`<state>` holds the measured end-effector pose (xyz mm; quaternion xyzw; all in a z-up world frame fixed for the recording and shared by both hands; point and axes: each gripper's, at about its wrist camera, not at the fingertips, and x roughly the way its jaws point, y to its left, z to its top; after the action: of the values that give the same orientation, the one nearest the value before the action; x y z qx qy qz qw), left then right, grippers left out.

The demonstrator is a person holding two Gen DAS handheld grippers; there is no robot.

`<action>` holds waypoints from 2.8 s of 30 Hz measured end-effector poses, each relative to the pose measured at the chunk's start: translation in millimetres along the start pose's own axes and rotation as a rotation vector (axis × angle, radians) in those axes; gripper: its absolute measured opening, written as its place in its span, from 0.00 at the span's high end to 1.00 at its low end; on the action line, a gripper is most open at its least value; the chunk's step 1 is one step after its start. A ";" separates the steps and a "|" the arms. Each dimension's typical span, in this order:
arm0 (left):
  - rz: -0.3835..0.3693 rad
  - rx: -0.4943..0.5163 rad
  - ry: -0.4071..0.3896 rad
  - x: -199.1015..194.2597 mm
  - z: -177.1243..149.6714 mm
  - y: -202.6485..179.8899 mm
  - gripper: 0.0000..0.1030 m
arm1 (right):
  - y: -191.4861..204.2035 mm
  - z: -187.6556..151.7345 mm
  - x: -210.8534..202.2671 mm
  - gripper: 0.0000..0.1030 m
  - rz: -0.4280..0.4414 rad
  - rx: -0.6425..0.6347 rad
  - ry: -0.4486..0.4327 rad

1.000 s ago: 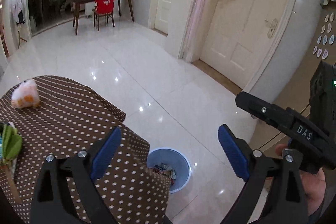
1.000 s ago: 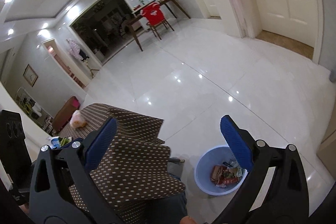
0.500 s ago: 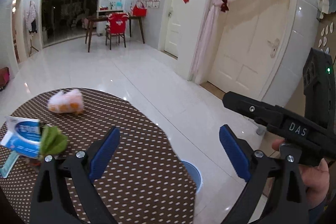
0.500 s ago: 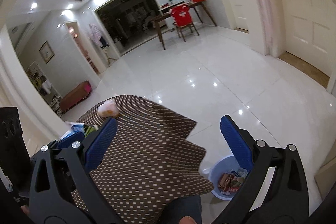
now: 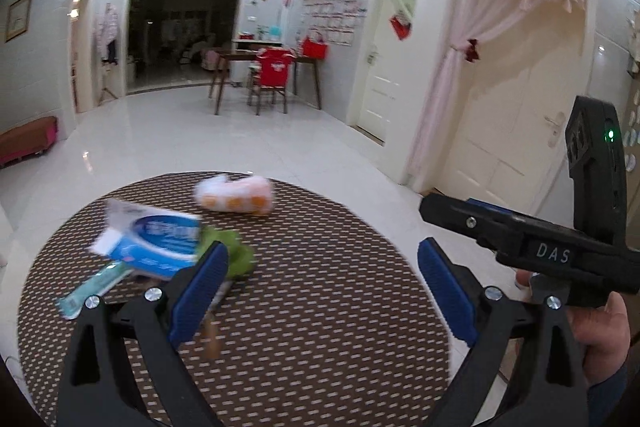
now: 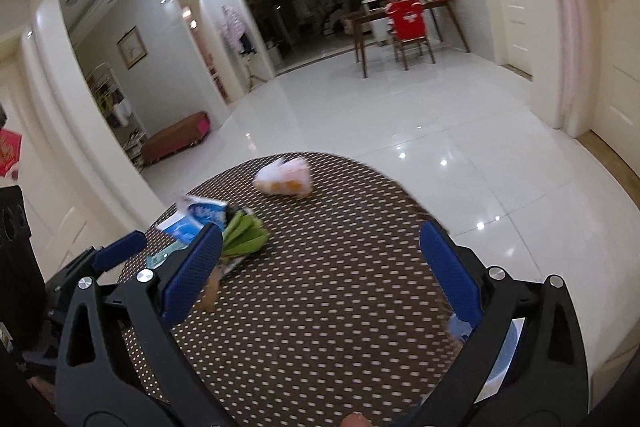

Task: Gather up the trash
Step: 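Move both empty tools back over the remaining trash, then grasp the blue-white toothpaste box with the left tool while the right tool grasps the green leaf sprig, then carry the box and leaf sprig to the blue bucket and open both tools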

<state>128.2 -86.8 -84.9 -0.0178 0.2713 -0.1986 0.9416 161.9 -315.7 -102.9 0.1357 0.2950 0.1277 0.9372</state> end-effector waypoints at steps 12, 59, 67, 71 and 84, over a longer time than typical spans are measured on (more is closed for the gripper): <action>0.210 -0.254 0.057 5.2 -28.0 129.7 0.09 | 52.9 -16.9 59.1 0.06 0.041 -0.063 0.110; 0.245 -0.356 0.037 -13.0 -44.7 196.2 0.92 | 126.9 -45.6 183.9 0.80 0.031 -0.247 0.273; 0.225 -0.313 0.029 -18.1 -40.9 168.9 0.92 | 85.1 -39.0 128.4 0.81 0.072 -0.155 0.206; 0.211 -0.285 0.020 -19.1 -36.0 152.5 0.92 | 70.6 -31.0 99.9 0.81 0.100 -0.114 0.165; 0.102 -0.155 -0.009 2.7 6.8 62.9 0.92 | -0.7 11.3 2.0 0.81 0.081 -0.050 -0.008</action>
<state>156.7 -30.5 -89.4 -0.0775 0.2819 -0.1286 0.9476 170.2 -317.7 -95.3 0.1249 0.2821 0.1723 0.9355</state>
